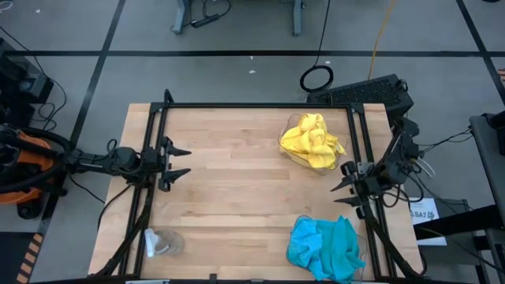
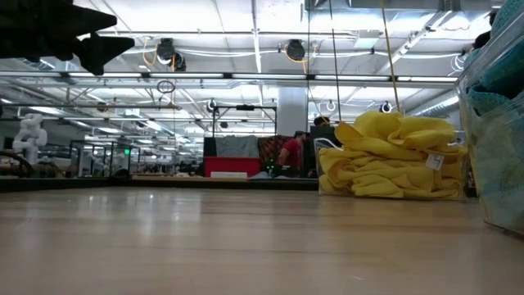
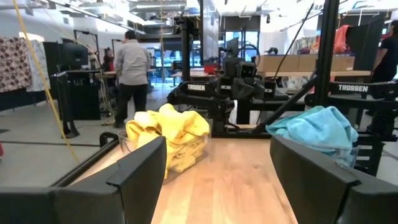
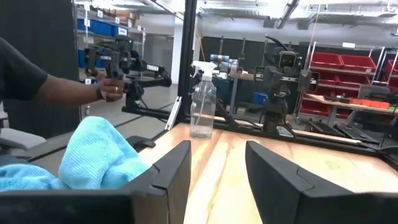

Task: Sort microfiber towel by color & place in baskets
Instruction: Return to Home Position

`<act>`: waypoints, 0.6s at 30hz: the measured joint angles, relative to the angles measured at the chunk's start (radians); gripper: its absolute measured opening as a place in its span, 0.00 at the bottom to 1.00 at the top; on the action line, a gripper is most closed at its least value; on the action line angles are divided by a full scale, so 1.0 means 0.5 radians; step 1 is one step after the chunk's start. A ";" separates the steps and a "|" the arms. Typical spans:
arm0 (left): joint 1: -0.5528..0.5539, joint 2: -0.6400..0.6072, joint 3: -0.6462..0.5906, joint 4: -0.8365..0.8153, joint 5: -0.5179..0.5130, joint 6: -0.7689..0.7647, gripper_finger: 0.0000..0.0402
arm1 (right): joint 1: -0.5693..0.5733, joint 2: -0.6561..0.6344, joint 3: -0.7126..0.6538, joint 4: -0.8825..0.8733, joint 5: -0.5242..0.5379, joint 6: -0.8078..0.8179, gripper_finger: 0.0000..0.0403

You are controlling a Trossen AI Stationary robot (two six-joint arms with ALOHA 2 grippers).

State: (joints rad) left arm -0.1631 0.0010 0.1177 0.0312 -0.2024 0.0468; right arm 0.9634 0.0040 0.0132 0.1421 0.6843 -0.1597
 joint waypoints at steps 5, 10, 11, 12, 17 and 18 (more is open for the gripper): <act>0.000 0.000 0.000 -0.031 0.031 -0.048 0.73 | -0.018 0.001 0.002 -0.007 -0.019 0.041 0.36; 0.000 0.000 0.000 -0.177 0.079 -0.178 0.73 | -0.018 0.001 0.002 -0.010 -0.012 0.051 0.36; 0.000 0.000 0.000 -0.211 0.107 -0.199 0.73 | -0.018 0.001 0.002 -0.015 -0.011 0.060 0.36; 0.000 0.000 0.000 -0.245 0.127 -0.229 0.73 | -0.018 0.001 0.002 -0.030 -0.012 0.077 0.36; 0.000 0.000 -0.033 -0.317 0.136 -0.279 0.73 | -0.018 0.001 0.002 -0.120 -0.010 0.204 0.36; 0.000 0.000 -0.052 -0.301 0.132 -0.279 0.73 | -0.018 0.001 0.002 -0.124 -0.010 0.236 0.36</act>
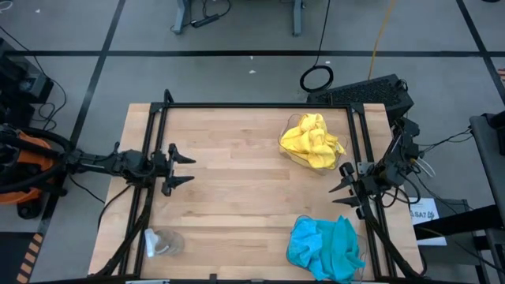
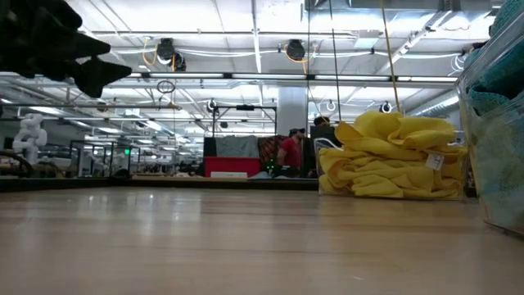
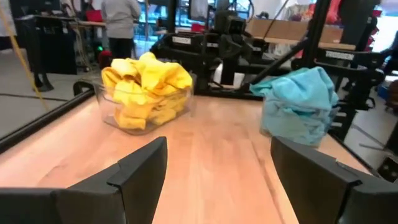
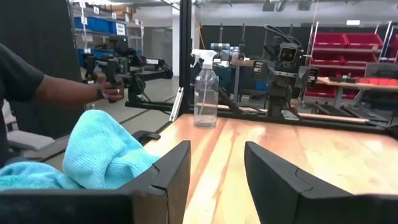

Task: Sort microfiber towel by color & place in baskets
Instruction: Return to Home Position

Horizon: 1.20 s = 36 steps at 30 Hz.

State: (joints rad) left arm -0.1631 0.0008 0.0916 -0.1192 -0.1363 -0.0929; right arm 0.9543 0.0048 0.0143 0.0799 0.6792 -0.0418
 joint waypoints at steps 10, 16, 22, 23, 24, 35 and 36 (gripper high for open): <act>0.000 -0.001 -0.102 0.162 -0.169 -0.112 0.73 | 0.000 0.000 0.001 -0.003 0.001 -0.045 0.36; 0.000 -0.001 -0.102 0.175 -0.328 -0.216 0.73 | 0.000 0.000 0.001 -0.003 0.001 -0.097 0.36; 0.000 -0.001 -0.103 0.179 -0.337 -0.210 0.73 | 0.000 0.000 0.001 -0.003 0.001 -0.097 0.36; 0.000 -0.001 -0.103 0.179 -0.336 -0.210 0.73 | 0.000 0.000 0.001 -0.003 0.000 -0.097 0.36; 0.000 -0.001 -0.103 0.179 -0.336 -0.210 0.73 | 0.000 0.000 0.001 -0.003 0.000 -0.097 0.36; 0.000 -0.001 -0.103 0.176 -0.330 -0.211 0.73 | 0.000 0.000 0.001 -0.003 0.000 -0.097 0.36; 0.000 -0.001 -0.103 0.176 -0.330 -0.211 0.73 | 0.000 0.000 0.001 -0.003 0.000 -0.098 0.36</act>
